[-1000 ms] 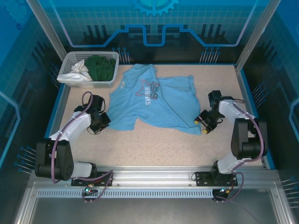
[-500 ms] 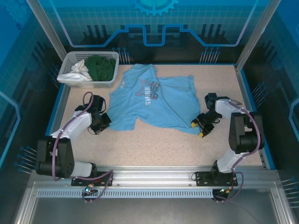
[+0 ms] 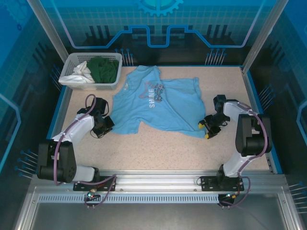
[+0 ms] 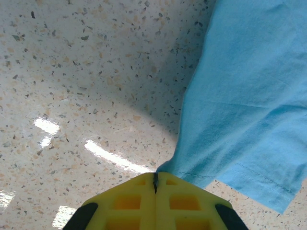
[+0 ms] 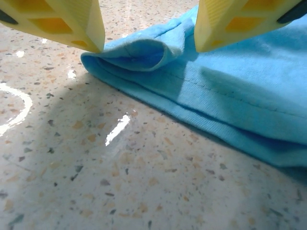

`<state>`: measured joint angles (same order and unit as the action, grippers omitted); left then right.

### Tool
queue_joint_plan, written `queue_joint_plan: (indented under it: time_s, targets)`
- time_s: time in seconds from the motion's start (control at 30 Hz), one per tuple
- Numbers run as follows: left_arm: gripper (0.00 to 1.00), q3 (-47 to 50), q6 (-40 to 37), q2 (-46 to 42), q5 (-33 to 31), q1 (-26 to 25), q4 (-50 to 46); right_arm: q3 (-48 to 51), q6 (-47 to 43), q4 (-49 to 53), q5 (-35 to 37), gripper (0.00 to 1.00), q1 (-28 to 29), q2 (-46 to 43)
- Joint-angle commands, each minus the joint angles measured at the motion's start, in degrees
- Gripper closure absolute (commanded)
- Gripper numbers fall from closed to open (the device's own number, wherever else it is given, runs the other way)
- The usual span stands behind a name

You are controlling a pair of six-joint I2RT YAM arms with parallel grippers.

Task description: Fold and stack the t-shirts

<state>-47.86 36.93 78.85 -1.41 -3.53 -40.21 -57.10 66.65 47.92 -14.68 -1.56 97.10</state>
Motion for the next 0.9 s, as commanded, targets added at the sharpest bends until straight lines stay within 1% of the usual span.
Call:
queue_joint_plan:
  time_s: [0.0,0.27,0.47,0.6,0.7,0.83,0.87]
  targets:
    - [0.96,-0.9,-1.1,0.1,1.4,-0.2,-0.4,-0.7,1.5,0.7,-1.2,0.47,-1.3,-0.9]
    - [0.95,-1.3,-1.2,0.8,1.8,-0.2,0.0,-0.6,4.4,0.6,-1.3,0.51,-1.1,1.4]
    - [0.95,-1.3,-1.1,1.0,2.1,-0.2,0.3,-0.9,5.9,1.8,0.1,0.53,-1.1,1.7]
    - [0.95,-1.3,-1.1,1.0,2.1,-0.2,0.2,-1.0,6.2,1.4,-0.3,0.63,-1.0,2.1]
    - [0.95,-1.4,-1.1,0.9,2.1,-0.2,0.2,-1.0,6.2,1.2,-0.4,0.65,-1.0,2.4]
    - [0.95,-1.8,-1.2,0.7,2.1,-0.2,0.0,-1.1,5.8,1.5,-0.5,0.78,-1.0,2.6]
    - [0.95,-1.8,-1.2,0.7,2.0,-0.2,-0.1,-1.1,5.7,1.4,-0.6,0.83,-1.0,2.5]
